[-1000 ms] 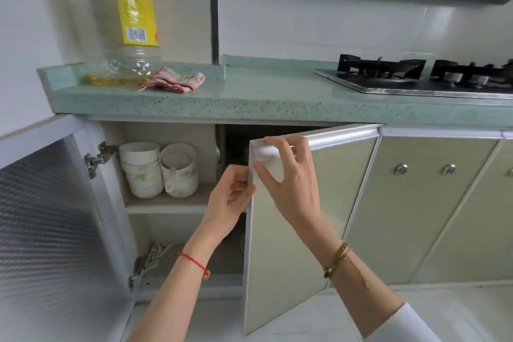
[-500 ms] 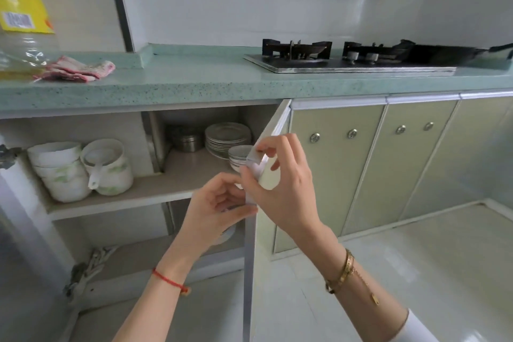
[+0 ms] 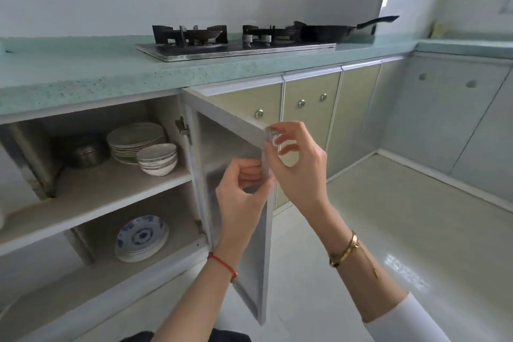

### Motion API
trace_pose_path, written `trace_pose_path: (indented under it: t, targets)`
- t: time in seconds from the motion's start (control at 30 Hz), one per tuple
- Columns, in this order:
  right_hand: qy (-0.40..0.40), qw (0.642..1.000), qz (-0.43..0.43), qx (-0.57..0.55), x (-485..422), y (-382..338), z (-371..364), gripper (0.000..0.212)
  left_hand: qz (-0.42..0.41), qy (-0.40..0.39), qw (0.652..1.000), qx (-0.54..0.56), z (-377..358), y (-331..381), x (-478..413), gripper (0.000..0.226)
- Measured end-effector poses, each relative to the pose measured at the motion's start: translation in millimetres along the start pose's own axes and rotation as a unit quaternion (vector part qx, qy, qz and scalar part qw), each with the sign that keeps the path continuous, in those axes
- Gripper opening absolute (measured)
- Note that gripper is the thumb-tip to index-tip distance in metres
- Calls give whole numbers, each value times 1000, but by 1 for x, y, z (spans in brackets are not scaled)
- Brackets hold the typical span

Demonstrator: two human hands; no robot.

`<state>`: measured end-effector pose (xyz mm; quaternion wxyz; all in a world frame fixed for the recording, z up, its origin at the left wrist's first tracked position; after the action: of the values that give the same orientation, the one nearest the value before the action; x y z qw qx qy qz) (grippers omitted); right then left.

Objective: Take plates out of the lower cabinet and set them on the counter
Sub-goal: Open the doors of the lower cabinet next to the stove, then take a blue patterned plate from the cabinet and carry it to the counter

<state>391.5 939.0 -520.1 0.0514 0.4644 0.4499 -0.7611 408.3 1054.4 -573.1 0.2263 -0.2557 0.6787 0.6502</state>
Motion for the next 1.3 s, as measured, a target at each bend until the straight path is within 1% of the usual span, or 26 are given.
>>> trace_pose_path:
  t: [0.23,0.37,0.47,0.53,0.57,0.6,0.67,0.73,0.87,0.97,1.0,1.07,1.17,1.23,1.3]
  targets:
    - [2,1000,-10,29,-21,19,14,20,-9,3,999,-33,-32,-9,-14,24]
    - [5,998,-1,60,-25,19,18,20,-23,-10,998,-55,-37,-9,-19,28]
    - [44,994,38,97,-21,6,19,21,-55,-46,996,-49,-25,-10,-18,30]
    - [60,991,84,90,-16,-6,14,19,-68,-77,994,-39,-12,-7,-19,28]
    - [53,990,102,78,-12,-13,8,17,-71,-82,993,-39,-3,-6,-20,28]
    - [42,990,115,68,-9,-19,4,16,-73,-80,993,-39,4,-5,-23,29]
    - [6,992,119,48,-3,-30,-12,17,-63,-53,995,-55,24,-6,-29,27]
    - [-40,995,92,15,0,-37,-33,18,-41,-21,996,-75,47,-7,-39,24]
    - [-138,990,2,-40,6,-34,-85,17,-17,28,986,-165,110,-12,-57,23]
    - [-217,966,-111,-86,14,-16,-133,18,-2,65,976,-209,162,-21,-57,22]
    - [-241,955,-139,-98,19,-8,-151,17,14,78,973,-218,179,-26,-55,22]
    - [-273,946,-150,-94,35,9,-184,17,67,98,969,-219,210,-43,-50,20]
    - [-335,930,-144,-39,68,40,-238,18,159,103,961,-200,251,-84,-40,17]
    - [-372,912,-170,-12,95,68,-274,18,213,96,949,-209,274,-120,-30,16]
    - [-408,891,-198,16,120,94,-305,19,250,104,936,-223,295,-155,-19,17]
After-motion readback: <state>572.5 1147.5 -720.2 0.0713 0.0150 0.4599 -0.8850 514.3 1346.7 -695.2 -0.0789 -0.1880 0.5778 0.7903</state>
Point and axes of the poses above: each hand's wrist, its own x-axis away from the middle knuckle, its own z-axis out of the back of the hand, y = z × x, the point moved 2 cm from there along -x, towards the middle knuckle, and after that the axes turned 8 degrees about -z, right-handed, at the moved point
